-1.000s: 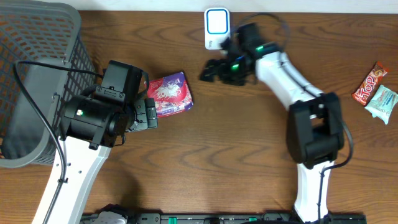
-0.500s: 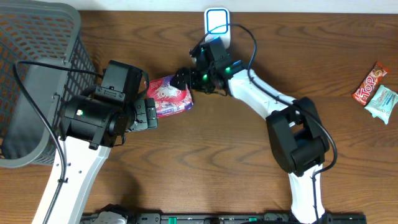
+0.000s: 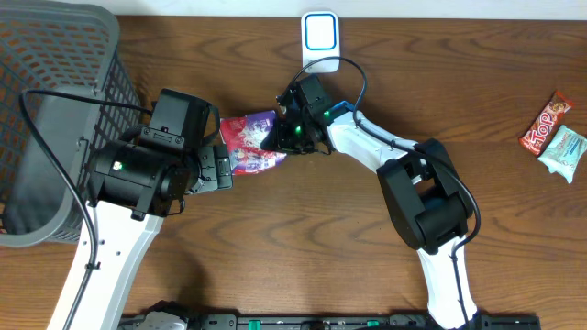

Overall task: Scan the item barcode
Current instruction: 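Grasp the purple snack bag with the right gripper and lift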

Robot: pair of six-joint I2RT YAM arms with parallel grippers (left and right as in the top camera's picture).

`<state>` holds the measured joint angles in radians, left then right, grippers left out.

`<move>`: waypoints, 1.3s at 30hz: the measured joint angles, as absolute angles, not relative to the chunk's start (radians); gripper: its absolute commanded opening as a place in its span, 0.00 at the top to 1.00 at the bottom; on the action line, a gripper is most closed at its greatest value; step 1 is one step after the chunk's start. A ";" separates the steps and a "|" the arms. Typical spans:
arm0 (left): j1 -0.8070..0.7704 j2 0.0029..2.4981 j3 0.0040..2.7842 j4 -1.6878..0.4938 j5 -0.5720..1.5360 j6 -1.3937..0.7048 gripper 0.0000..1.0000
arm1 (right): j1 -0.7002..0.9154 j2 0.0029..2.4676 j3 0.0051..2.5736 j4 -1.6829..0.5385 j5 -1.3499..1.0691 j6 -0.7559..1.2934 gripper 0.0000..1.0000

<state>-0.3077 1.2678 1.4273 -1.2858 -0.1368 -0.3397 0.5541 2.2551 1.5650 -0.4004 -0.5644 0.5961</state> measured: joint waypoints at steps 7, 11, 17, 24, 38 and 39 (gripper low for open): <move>-0.308 1.268 1.427 -1.286 -0.137 -0.340 0.02 | 0.555 2.188 1.567 -0.662 -0.482 0.539 0.94; -0.308 1.268 1.427 -1.286 -0.137 -0.340 0.02 | 0.569 2.127 1.561 -0.804 -0.323 0.472 0.99; -0.308 1.268 1.427 -1.286 -0.137 -0.340 0.02 | 0.604 2.073 1.561 -0.938 -0.030 0.419 0.99; -0.308 1.268 1.427 -1.286 -0.137 -0.340 0.02 | 0.610 2.022 1.578 -1.169 0.408 0.504 0.99; -0.308 1.268 1.427 -1.285 -0.137 -0.340 0.02 | 0.591 2.023 1.604 -1.181 0.907 0.709 0.95; -0.308 1.268 1.427 -1.286 -0.137 -0.340 0.02 | 0.587 2.039 1.605 -1.181 0.916 0.714 0.93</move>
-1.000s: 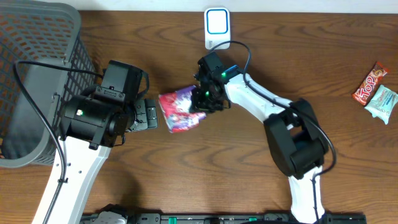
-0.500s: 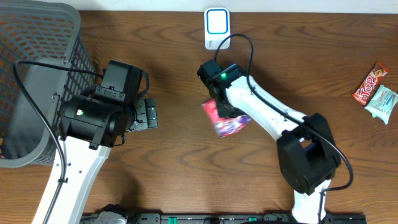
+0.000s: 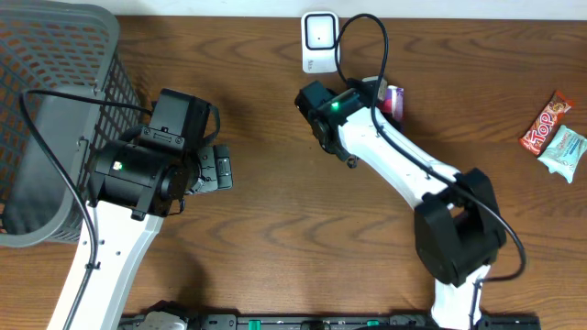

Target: Scan the item barcode

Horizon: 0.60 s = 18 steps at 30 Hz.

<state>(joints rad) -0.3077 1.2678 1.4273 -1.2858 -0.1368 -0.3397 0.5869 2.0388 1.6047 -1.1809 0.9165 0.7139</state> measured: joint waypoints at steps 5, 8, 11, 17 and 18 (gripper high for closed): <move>-0.308 1.268 1.427 -1.285 -0.137 -0.340 0.02 | 0.594 2.121 1.605 -1.158 0.913 0.723 0.81; -0.308 1.268 1.427 -1.285 -0.137 -0.340 0.02 | 0.629 2.130 1.605 -1.091 0.890 0.702 0.38; -0.308 1.268 1.427 -1.285 -0.137 -0.340 0.02 | 0.685 2.129 1.608 -1.029 0.847 0.658 0.07; -0.308 1.268 1.427 -1.285 -0.137 -0.340 0.02 | 0.783 2.129 1.618 -0.930 0.715 0.605 0.10; -0.308 1.268 1.427 -1.286 -0.137 -0.340 0.02 | 0.789 2.129 1.628 -0.923 0.680 0.601 0.07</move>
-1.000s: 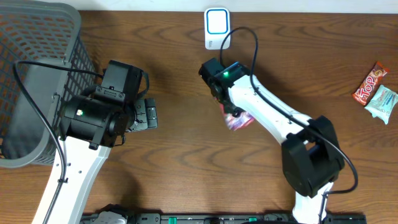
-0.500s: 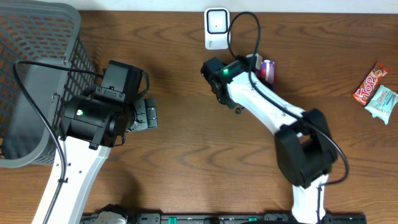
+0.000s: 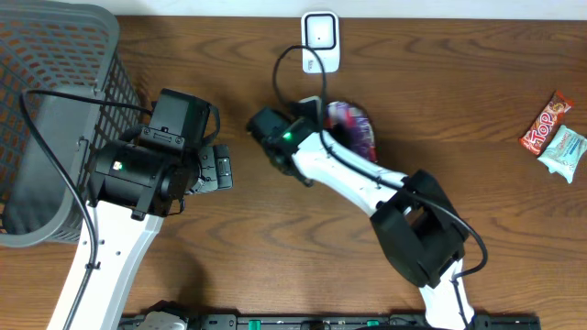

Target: Scan the item barcode

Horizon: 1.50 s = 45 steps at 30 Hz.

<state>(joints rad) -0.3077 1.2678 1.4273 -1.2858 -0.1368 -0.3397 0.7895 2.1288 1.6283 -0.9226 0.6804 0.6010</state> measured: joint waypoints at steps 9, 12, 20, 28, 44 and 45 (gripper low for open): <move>-0.308 1.268 1.427 -1.286 -0.137 -0.340 0.02 | 0.657 2.130 1.936 -1.088 0.326 0.555 0.03; -0.308 1.268 1.427 -1.285 -0.137 -0.340 0.02 | 0.558 2.129 2.032 -1.131 0.164 0.486 0.01; -0.308 1.268 1.427 -1.286 -0.137 -0.340 0.02 | 0.305 2.128 2.041 -1.241 -0.105 0.333 0.30; -0.308 1.268 1.427 -1.285 -0.137 -0.340 0.02 | 0.150 2.128 1.834 -1.085 -0.339 0.220 0.29; -0.308 1.268 1.427 -1.285 -0.137 -0.340 0.02 | 0.116 2.126 1.283 -0.390 -0.846 0.304 0.99; -0.308 1.268 1.427 -1.286 -0.137 -0.340 0.02 | 0.115 2.124 1.281 -0.388 -0.855 0.309 0.99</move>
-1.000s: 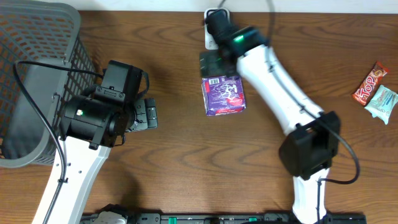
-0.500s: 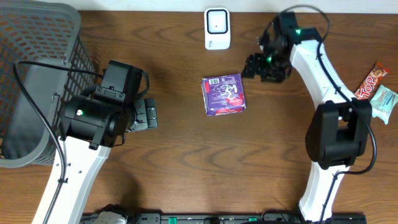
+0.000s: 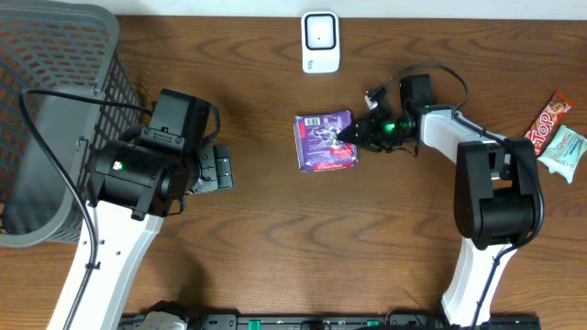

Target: Scan the item barcode

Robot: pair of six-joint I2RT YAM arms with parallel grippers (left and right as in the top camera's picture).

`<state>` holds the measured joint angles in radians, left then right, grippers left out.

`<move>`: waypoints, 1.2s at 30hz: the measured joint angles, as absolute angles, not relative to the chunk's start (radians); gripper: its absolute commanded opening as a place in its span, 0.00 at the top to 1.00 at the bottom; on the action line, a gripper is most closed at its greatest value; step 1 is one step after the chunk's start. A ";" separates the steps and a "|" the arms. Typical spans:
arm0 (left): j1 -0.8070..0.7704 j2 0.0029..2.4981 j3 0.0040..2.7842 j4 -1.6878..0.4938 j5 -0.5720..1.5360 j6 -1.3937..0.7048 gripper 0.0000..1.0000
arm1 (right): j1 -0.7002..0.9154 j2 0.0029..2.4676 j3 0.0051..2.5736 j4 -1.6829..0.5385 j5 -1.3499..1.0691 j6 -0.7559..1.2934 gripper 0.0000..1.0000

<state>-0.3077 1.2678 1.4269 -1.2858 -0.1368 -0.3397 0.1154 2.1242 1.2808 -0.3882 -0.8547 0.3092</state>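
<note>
A purple snack packet (image 3: 323, 142) lies flat in the middle of the table, its printed purple face up, below the white barcode scanner (image 3: 320, 41) at the back edge. My right gripper (image 3: 354, 137) reaches in from the right and is shut on the packet's right edge. Off to the left, well away from the packet, my left gripper (image 3: 221, 170) stands open with nothing between its fingers. Only the overhead view is given, so the underside of the packet is hidden.
A dark mesh basket (image 3: 55, 55) fills the far left. A red snack bar (image 3: 548, 121) and a pale green packet (image 3: 563, 152) lie at the right edge. The scanner's cable loops near the right wrist.
The right arm has swung from the left of the packet to its right. The packet has moved down and left from just under the scanner, and now lies flat. The left arm is unchanged.
First both grippers met at the packet between them, its colourful face up. Then the right gripper had it alone, to the right of the scanner, and the left stood empty. Then the packet was just below the scanner. Now it lies lower, mid-table.
</note>
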 measured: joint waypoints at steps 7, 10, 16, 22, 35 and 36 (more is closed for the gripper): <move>-0.308 1.268 1.427 -1.285 -0.137 -0.340 0.02 | 0.116 2.118 1.280 -0.395 -0.882 0.352 0.99; -0.308 1.268 1.427 -1.286 -0.137 -0.340 0.02 | 0.117 2.082 1.280 -0.422 -0.839 0.373 0.99; -0.308 1.268 1.427 -1.286 -0.137 -0.340 0.02 | 0.168 1.834 1.304 -0.599 -0.421 0.403 0.99; -0.308 1.268 1.427 -1.285 -0.137 -0.340 0.02 | 0.344 1.633 1.347 -0.814 0.346 0.480 0.99; -0.308 1.268 1.427 -1.285 -0.137 -0.340 0.02 | 0.430 1.892 1.345 -0.761 0.655 0.559 0.57; -0.308 1.268 1.427 -1.285 -0.137 -0.340 0.02 | 0.440 1.894 1.345 -0.733 0.624 0.561 0.43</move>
<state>-0.3077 1.2678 1.4269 -1.2854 -0.1368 -0.3397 0.4397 1.8938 1.3445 -0.7330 0.6243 0.5610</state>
